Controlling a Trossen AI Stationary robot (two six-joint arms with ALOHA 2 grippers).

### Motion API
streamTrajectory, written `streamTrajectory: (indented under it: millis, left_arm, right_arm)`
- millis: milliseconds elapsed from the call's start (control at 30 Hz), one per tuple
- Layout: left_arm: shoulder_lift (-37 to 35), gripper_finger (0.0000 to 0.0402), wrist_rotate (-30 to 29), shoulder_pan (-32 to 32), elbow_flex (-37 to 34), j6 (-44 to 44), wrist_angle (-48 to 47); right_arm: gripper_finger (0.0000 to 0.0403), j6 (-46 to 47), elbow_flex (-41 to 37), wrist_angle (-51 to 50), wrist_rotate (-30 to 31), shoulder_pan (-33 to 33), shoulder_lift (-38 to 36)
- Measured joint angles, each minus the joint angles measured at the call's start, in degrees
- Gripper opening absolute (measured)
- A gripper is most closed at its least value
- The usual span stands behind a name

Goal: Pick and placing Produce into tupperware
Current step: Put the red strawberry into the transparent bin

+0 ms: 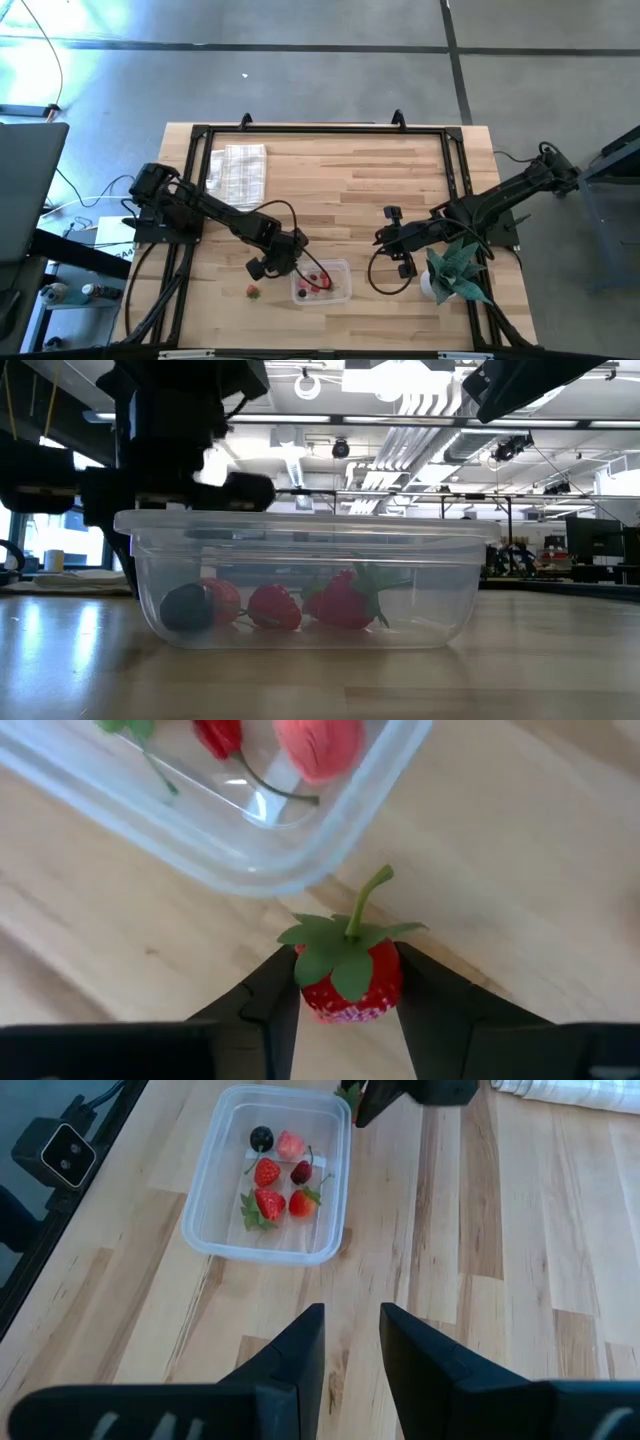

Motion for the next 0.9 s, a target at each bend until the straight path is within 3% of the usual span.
streamTrajectory:
  millis: [400, 633, 900]
  left_arm:
    - [-9.0, 0.0125, -3.2, 0.0, 1.9, -1.5, -2.9]
    - [-9.7, 0.0124, -3.3, 0.0, 14.9, -1.5, -5.0]
    - [-3.3, 0.0123, -3.8, 0.0, 27.9, 1.5, -10.5]
  right_arm:
    - [0.009, 0.0, 0.0, 0.0, 0.0, 0.0, 0.0]
    - [0.009, 0.0, 0.0, 0.0, 0.0, 0.0, 0.0]
    - [0.009, 0.0, 0.0, 0.0, 0.0, 0.0, 0.0]
